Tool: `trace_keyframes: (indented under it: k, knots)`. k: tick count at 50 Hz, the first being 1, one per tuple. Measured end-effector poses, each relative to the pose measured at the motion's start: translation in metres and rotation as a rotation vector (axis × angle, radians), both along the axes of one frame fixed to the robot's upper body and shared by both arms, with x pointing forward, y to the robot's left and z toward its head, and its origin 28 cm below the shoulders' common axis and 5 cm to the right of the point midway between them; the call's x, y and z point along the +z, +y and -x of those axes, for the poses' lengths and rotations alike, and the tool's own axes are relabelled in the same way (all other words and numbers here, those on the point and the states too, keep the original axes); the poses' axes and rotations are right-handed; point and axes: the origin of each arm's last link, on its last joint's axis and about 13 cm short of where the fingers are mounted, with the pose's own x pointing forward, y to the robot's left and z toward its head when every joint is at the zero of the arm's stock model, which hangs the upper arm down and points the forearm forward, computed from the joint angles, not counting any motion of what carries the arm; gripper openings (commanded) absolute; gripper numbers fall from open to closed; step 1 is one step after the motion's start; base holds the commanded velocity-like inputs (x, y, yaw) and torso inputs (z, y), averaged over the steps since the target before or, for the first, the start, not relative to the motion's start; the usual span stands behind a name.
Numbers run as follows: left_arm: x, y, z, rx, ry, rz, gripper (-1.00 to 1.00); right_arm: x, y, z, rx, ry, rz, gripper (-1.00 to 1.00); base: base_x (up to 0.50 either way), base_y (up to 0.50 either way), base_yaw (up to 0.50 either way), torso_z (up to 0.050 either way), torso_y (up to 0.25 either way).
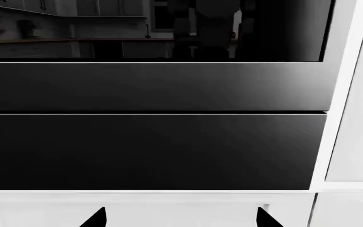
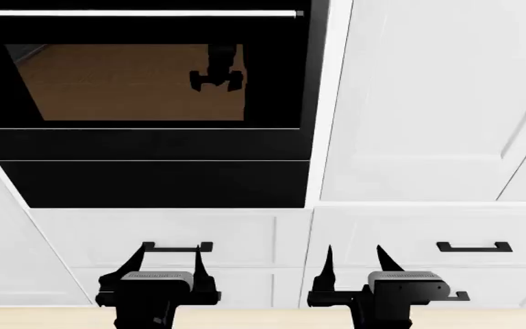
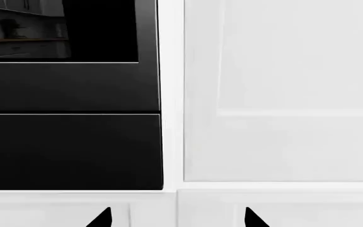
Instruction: Preheat the oven by turning the temperature knob.
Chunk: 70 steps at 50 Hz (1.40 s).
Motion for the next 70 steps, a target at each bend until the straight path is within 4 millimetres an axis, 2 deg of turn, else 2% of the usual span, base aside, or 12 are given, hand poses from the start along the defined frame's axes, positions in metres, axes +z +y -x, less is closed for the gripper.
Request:
trace_keyframes:
  k: [14, 22, 28, 40, 47, 56, 70]
  knots:
    - [0.001, 0.0, 0.0, -0.003, -0.004, -0.009, 1.0, -0.001, 0.001, 0.0, -0.009, 0.013, 0.027, 1.0, 0.0, 0.0, 0.0, 0.0, 0.0]
    - [0.007, 0.001, 0.0, 0.009, -0.014, -0.014, 1.0, 0.007, 0.003, -0.003, -0.003, 0.107, 0.099, 1.0, 0.0, 0.0, 0.0, 0.0, 0.0]
    - [0.028, 0.002, -0.002, 0.022, -0.059, 0.002, 1.0, 0.035, 0.005, -0.006, 0.011, 0.036, 0.187, 1.0, 0.0, 0.0, 0.0, 0.0, 0.0]
    - [0.112, 0.008, -0.015, 0.068, -0.339, 0.059, 1.0, 0.119, 0.002, -0.009, -0.008, -0.296, 0.288, 1.0, 0.0, 0.0, 0.0, 0.0, 0.0]
    - [0.149, 0.006, -0.02, 0.075, -0.477, 0.093, 1.0, 0.16, -0.001, -0.01, -0.042, -0.495, 0.317, 1.0, 0.0, 0.0, 0.0, 0.0, 0.0]
    - [0.172, 0.011, -0.022, 0.093, -0.589, 0.105, 1.0, 0.181, -0.005, -0.008, -0.06, -0.621, 0.348, 1.0, 0.0, 0.02, 0.0, 0.0, 0.0]
    - [0.188, 0.012, -0.016, 0.077, -0.678, 0.113, 1.0, 0.193, -0.009, -0.004, -0.074, -0.702, 0.366, 1.0, 0.0, 0.36, 0.0, 0.0, 0.0]
